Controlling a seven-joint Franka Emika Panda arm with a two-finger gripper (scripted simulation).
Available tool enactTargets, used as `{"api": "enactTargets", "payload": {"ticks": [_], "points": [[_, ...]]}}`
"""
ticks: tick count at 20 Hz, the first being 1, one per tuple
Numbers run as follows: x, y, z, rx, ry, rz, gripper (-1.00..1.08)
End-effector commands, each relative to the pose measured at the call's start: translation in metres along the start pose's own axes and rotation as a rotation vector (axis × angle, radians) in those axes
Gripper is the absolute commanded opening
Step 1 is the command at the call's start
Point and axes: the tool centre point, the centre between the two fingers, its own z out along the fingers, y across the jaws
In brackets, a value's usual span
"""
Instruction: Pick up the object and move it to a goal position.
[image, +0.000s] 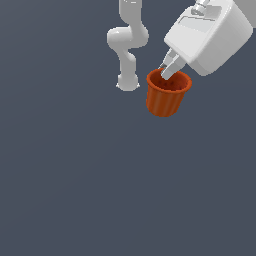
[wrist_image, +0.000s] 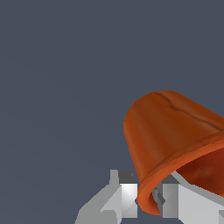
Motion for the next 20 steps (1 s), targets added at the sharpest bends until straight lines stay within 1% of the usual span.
{"api": "enactTargets", "payload": {"ticks": [1,10,20], "points": [[-0.004,0.006,-0.012,-0.002,-0.001,0.002,-1.0],[-0.01,0.021,-0.039,-0.003,-0.004,0.002,-1.0],[-0.013,0.027,-0.049,-0.004,-0.006,0.003,-1.0]]}}
